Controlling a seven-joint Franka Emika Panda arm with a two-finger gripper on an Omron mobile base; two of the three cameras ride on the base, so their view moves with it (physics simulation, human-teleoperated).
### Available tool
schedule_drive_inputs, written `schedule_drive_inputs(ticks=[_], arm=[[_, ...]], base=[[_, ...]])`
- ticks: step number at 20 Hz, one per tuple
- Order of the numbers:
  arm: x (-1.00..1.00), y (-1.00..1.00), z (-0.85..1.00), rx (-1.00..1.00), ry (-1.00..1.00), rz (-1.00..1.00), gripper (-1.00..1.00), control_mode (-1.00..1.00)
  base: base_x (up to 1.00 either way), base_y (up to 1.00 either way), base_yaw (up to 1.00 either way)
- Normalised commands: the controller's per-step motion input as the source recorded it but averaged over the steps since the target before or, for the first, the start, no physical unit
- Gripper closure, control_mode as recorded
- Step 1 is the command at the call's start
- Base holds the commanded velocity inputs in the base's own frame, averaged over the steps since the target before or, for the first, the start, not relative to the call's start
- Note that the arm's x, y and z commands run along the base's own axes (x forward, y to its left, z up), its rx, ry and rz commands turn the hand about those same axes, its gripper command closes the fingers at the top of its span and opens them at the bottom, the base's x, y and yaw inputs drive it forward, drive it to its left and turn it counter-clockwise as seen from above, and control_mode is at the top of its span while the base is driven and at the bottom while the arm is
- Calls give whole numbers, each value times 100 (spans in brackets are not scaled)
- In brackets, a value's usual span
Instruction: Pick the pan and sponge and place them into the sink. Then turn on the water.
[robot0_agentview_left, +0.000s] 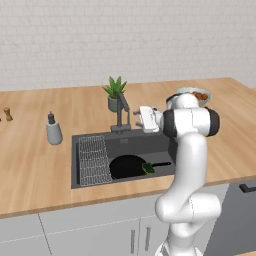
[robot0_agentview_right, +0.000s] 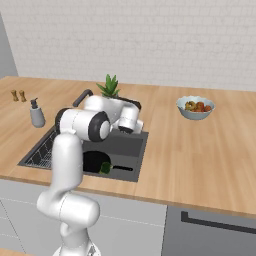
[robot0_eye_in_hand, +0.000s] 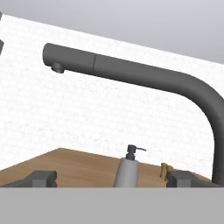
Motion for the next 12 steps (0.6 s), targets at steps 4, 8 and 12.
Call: schedule_drive_inputs(ticks=[4,8,12], arm=[[43,0,-8,0,0,-5,-100,-100],[41,-6,-11,0,0,-7,-100,-100],[60,0,-36,0,1,-10,-100,-100]], base=[[0,0,0],[0,0,0],[0,0,0]])
